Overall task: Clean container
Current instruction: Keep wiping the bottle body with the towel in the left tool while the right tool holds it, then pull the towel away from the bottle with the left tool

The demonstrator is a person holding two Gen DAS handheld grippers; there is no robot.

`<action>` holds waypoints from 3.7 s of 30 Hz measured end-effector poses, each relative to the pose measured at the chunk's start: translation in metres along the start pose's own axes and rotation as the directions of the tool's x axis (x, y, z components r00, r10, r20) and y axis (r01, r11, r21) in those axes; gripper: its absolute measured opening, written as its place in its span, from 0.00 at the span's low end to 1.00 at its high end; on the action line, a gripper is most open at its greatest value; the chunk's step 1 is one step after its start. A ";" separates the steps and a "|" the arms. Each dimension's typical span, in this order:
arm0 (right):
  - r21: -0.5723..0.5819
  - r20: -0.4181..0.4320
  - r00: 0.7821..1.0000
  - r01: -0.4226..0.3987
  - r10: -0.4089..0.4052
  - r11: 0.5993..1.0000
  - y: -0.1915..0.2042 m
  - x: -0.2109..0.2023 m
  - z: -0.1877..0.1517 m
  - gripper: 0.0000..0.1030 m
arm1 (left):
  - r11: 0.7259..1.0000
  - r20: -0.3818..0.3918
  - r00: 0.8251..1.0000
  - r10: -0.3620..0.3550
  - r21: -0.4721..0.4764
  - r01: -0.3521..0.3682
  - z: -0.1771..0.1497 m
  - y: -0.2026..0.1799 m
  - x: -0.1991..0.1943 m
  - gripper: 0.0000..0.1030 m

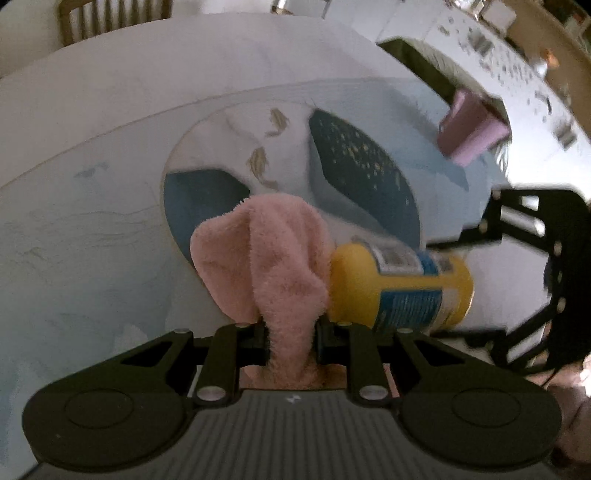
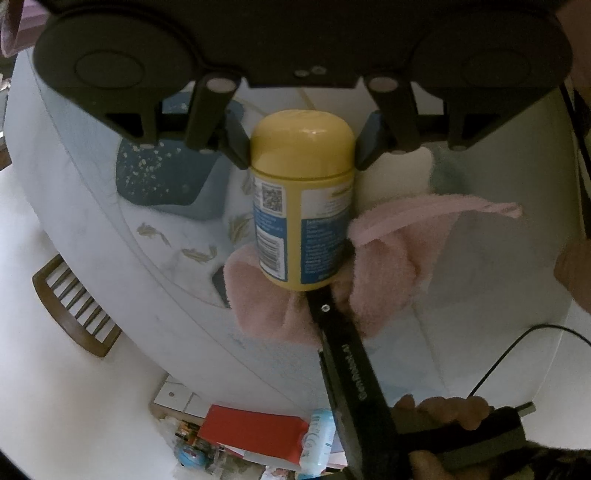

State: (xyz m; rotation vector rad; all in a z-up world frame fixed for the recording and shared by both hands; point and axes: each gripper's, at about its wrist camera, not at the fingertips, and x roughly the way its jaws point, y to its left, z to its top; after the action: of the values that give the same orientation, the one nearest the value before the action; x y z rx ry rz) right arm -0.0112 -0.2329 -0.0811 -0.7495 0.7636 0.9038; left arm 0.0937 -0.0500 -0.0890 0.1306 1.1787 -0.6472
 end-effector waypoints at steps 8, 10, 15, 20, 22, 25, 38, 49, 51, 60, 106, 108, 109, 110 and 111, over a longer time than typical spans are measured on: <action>-0.013 -0.008 1.000 0.006 -0.006 1.000 -0.002 -0.004 -0.006 0.59 | 1.000 0.057 0.998 0.010 0.021 -0.011 -0.007 -0.010 -0.043 0.20; -0.012 -0.006 1.000 0.006 -0.006 1.000 -0.002 -0.004 -0.006 0.59 | 0.999 0.102 0.994 -0.029 0.027 0.026 -0.005 -0.015 -0.062 0.20; -0.013 -0.005 1.000 0.004 -0.004 1.000 -0.003 -0.004 -0.007 0.59 | 0.991 0.162 0.983 -0.083 0.116 0.064 0.004 -0.043 -0.090 0.20; -0.015 -0.007 1.000 0.005 -0.005 1.000 -0.003 -0.003 -0.007 0.59 | 0.973 0.171 0.970 -0.173 0.185 0.141 0.014 -0.077 -0.092 0.20; -0.016 -0.010 1.000 0.005 -0.005 1.000 -0.002 -0.003 -0.007 0.59 | 0.964 0.156 0.969 -0.193 0.215 0.157 0.018 -0.090 -0.085 0.20; -0.016 -0.011 1.000 0.006 -0.006 1.000 -0.002 -0.003 -0.007 0.59 | 0.950 0.124 0.968 -0.219 0.252 0.183 0.020 -0.107 -0.070 0.20; -0.020 -0.010 1.000 0.008 -0.008 1.000 0.000 -0.003 -0.007 0.59 | 0.965 0.053 0.984 -0.171 0.211 0.156 0.021 -0.100 -0.023 0.19; -0.017 -0.008 1.000 0.008 -0.008 1.000 0.002 -0.002 -0.006 0.59 | 0.991 0.094 0.989 -0.112 0.081 0.105 0.020 -0.055 -0.033 0.20; -0.016 -0.008 1.000 0.007 -0.008 1.000 0.002 -0.002 -0.006 0.59 | 0.993 0.100 0.989 -0.104 0.070 0.097 0.020 -0.050 -0.034 0.20; -0.014 -0.010 1.000 0.002 -0.002 1.000 0.001 -0.002 -0.004 0.59 | 0.999 0.112 0.994 -0.018 0.041 0.013 0.024 -0.033 -0.038 0.20; 0.116 -0.058 0.996 0.067 -0.061 0.991 -0.023 0.010 0.002 0.61 | 0.991 0.044 0.992 0.118 0.051 -0.120 -0.019 0.005 -0.031 0.23; 0.143 -0.050 0.998 0.052 -0.045 0.988 -0.025 0.006 0.003 0.61 | 0.992 0.055 0.992 0.113 0.044 -0.115 -0.021 0.003 -0.033 0.26; 0.152 -0.047 0.998 0.050 -0.043 0.987 -0.026 0.005 0.003 0.61 | 0.993 0.062 0.992 0.111 0.038 -0.113 -0.023 0.001 -0.035 0.28; 0.159 -0.043 0.998 0.051 -0.044 0.986 -0.027 0.003 0.003 0.62 | 0.993 0.069 0.992 0.108 0.030 -0.110 -0.025 0.000 -0.037 0.31; 0.164 -0.041 0.998 0.051 -0.044 0.985 -0.027 0.002 0.003 0.62 | 0.994 0.075 0.992 0.106 0.024 -0.108 -0.025 -0.001 -0.038 0.33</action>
State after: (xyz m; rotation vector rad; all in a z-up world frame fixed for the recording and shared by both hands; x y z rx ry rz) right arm 0.0140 -0.2408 -0.0746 -0.6371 0.8395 0.7750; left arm 0.0641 -0.0250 -0.0647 0.1905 1.0844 -0.5699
